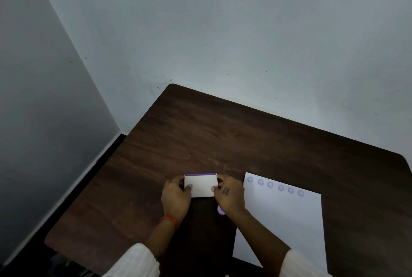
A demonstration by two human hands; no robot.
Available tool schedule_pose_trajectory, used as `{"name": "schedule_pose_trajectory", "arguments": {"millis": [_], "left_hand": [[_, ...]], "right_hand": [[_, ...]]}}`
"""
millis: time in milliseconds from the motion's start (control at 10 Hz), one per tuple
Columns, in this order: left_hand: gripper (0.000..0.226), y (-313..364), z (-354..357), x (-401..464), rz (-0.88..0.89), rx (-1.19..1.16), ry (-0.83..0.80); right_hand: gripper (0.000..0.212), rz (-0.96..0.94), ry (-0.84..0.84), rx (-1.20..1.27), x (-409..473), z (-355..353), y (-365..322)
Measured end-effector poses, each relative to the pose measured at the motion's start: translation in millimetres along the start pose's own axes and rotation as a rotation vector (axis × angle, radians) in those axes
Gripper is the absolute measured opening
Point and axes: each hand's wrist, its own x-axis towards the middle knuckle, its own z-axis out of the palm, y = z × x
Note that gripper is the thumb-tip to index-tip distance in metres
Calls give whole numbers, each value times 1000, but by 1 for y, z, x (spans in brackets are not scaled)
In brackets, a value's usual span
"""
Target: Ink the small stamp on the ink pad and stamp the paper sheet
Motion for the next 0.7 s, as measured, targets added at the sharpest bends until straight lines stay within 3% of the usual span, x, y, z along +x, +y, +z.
{"name": "schedule_pose_trajectory", "arguments": {"millis": [300,400,500,700], "left_hand": [[42,0,-2,2,41,-33,61],[40,9,-5,-1,143,45,159],[42,23,-4,-1,387,120,216],[56,82,-3,2,827,401,178]], "right_hand": [[32,-90,11,-67,1,-10,-1],[36,-180,168,-43,-5,-20,-9],[44,-293,229,-92,-8,-27,-14],[55,-474,358,-253,-4,-58,-30]]}}
